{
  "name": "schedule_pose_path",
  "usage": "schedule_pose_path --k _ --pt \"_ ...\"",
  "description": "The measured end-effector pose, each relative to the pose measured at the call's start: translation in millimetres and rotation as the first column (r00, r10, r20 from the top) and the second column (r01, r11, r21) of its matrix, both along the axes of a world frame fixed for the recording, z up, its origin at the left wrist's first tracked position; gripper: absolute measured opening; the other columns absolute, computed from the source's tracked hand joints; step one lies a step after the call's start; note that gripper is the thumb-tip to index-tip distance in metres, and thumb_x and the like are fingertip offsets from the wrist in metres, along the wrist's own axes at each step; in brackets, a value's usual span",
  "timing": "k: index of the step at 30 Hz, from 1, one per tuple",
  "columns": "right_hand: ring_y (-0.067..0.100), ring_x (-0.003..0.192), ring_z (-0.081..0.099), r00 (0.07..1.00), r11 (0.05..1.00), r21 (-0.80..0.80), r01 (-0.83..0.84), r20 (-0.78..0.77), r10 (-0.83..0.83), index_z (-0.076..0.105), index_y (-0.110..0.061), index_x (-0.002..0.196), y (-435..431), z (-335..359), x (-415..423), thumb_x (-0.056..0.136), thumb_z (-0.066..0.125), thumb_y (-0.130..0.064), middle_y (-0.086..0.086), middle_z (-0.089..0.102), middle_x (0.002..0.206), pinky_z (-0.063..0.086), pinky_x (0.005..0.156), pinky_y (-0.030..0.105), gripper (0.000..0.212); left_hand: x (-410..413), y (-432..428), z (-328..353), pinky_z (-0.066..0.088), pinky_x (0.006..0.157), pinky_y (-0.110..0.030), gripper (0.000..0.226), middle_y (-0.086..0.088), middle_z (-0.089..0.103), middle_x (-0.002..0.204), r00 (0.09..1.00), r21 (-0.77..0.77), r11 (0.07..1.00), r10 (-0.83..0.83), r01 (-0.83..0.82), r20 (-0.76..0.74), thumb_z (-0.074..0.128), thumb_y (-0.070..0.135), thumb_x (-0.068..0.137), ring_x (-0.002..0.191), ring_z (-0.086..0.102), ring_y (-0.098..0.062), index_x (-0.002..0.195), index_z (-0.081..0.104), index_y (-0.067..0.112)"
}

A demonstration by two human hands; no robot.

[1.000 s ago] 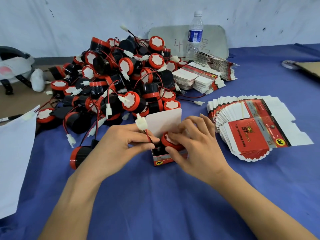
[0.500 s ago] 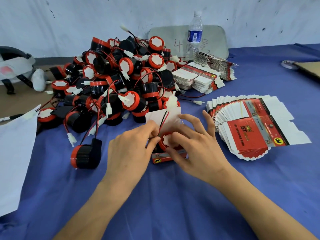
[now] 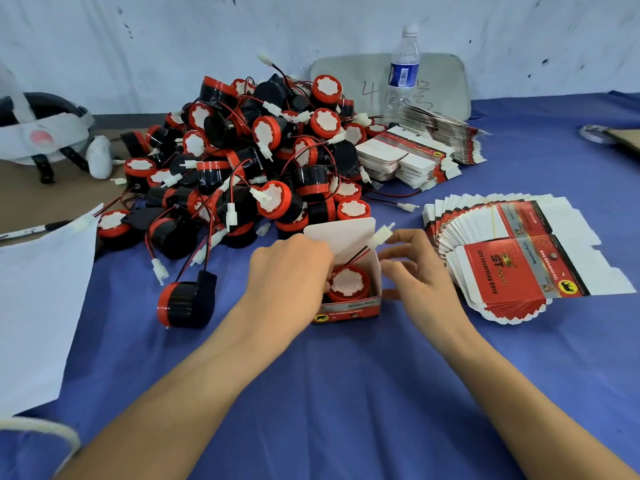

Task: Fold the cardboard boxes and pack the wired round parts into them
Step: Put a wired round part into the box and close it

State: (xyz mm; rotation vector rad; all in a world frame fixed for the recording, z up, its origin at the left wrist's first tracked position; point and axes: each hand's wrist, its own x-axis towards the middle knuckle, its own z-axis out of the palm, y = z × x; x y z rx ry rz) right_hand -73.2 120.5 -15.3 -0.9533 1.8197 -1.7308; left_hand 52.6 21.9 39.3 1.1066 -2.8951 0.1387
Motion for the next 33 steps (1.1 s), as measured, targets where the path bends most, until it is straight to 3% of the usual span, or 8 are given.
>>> schedule_pose_path --k 4,7,11,16,23,28,30,33 --pt "0.016 0.089 0.066 0.999 0.999 0.003 -0.047 -0.015 0.047 0.058 -0.03 0.097 2.3 -2.1 -2.4 0.091 0.063 -0.026 -0.01 0.066 0.087 0.057 0.075 0.043 0.009 -3.2 -4.4 -3.6 0.046 0.068 -0.032 0.01 -0.001 0.068 0.099 0.999 0.104 0.995 -0.002 0.007 -0.046 0.062 0.018 0.092 0.096 0.062 -0.025 0.1 0.068 0.02" --pt "0.019 0.088 0.066 0.997 0.999 0.031 -0.028 -0.07 0.03 0.06 -0.026 0.094 2.3 0.2 -3.0 0.089 0.063 -0.023 -0.008 0.066 0.087 0.057 0.075 0.05 0.007 -5.5 -2.1 -5.7 0.034 0.061 -0.026 0.005 -0.001 0.066 0.098 0.997 0.091 0.995 -0.028 0.035 -0.077 0.065 0.02 0.089 0.095 0.06 -0.024 0.092 0.063 0.016" --pt "0.02 0.091 0.065 0.996 0.997 0.058 -0.044 -0.08 0.048 0.06 -0.026 0.094 3.6 0.2 -7.3 0.088 0.066 -0.025 -0.008 0.066 0.089 0.057 0.077 0.051 0.008 -5.9 -5.9 -9.9 0.041 0.08 -0.03 0.012 0.004 0.071 0.094 0.99 0.142 0.988 -0.044 0.064 -0.136 0.069 0.028 0.087 0.097 0.061 -0.016 0.097 0.068 0.022" --pt "-0.004 0.091 0.055 0.98 0.995 0.103 0.015 -0.2 0.006 0.049 -0.037 0.097 -5.6 -10.5 6.1 0.074 0.078 -0.032 -0.014 0.055 0.101 0.043 0.071 0.008 0.037 -4.7 -0.3 -12.5 0.051 0.079 -0.036 0.012 0.0 0.067 0.096 0.983 0.169 0.982 -0.048 0.078 -0.178 0.065 0.028 0.088 0.095 0.061 -0.022 0.099 0.066 0.024" --pt "0.011 0.115 0.046 0.994 0.987 0.154 -0.048 -0.093 0.063 0.053 -0.022 0.12 -13.8 -21.5 11.4 0.079 0.071 -0.019 -0.001 0.048 0.115 0.043 0.096 0.031 0.045 1.6 -13.2 15.0 0.05 0.072 -0.035 0.019 -0.001 0.06 0.084 0.991 0.242 0.964 -0.087 0.109 -0.103 0.072 0.037 0.083 0.085 0.059 -0.022 0.085 0.065 0.019" --pt "0.01 0.112 0.046 0.989 0.982 0.183 -0.051 -0.125 0.074 0.053 -0.021 0.117 -13.3 -21.2 10.5 0.081 0.069 -0.022 -0.001 0.049 0.116 0.042 0.096 0.03 0.039 4.3 -12.1 39.2 0.05 0.07 -0.036 0.008 0.007 0.065 0.07 0.92 0.251 0.945 -0.103 0.209 -0.378 0.076 0.029 0.08 0.076 0.062 -0.016 0.08 0.073 0.022" --pt "0.011 0.113 0.046 0.99 0.982 0.181 -0.051 -0.122 0.074 0.053 -0.02 0.117 -12.6 -20.6 10.7 0.081 0.069 -0.021 -0.001 0.049 0.116 0.042 0.097 0.031 0.039 1.1 -9.6 36.1 0.048 0.065 -0.034 0.011 0.005 0.064 0.075 0.926 0.138 0.975 -0.114 0.174 -0.361 0.07 0.033 0.085 0.079 0.061 -0.018 0.083 0.069 0.022" --pt "0.012 0.114 0.046 0.99 0.984 0.17 -0.056 -0.121 0.077 0.053 -0.021 0.118 -12.7 -20.8 11.7 0.082 0.069 -0.02 0.0 0.049 0.115 0.042 0.097 0.031 0.04 -3.5 -2.6 25.3 0.027 0.054 -0.026 0.006 0.003 0.037 0.076 0.972 -0.133 0.984 -0.139 0.114 -0.192 0.059 0.031 0.093 0.076 0.045 -0.02 0.095 0.063 0.027"
